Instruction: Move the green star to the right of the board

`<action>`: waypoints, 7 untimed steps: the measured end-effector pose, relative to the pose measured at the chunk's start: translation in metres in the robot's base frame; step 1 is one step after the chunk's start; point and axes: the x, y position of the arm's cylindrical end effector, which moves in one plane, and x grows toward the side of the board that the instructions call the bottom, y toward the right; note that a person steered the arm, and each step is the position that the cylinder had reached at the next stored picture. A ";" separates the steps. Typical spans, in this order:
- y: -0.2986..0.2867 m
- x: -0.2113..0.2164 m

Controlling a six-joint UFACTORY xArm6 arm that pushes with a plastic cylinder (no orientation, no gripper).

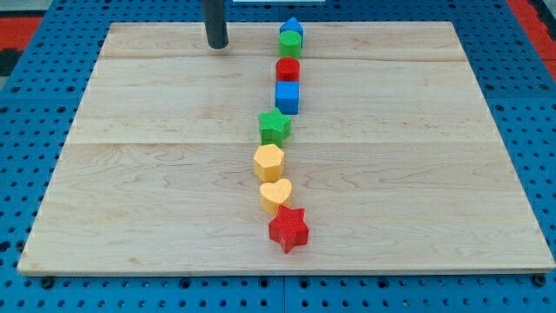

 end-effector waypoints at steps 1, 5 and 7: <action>-0.002 -0.001; 0.010 0.054; 0.021 0.164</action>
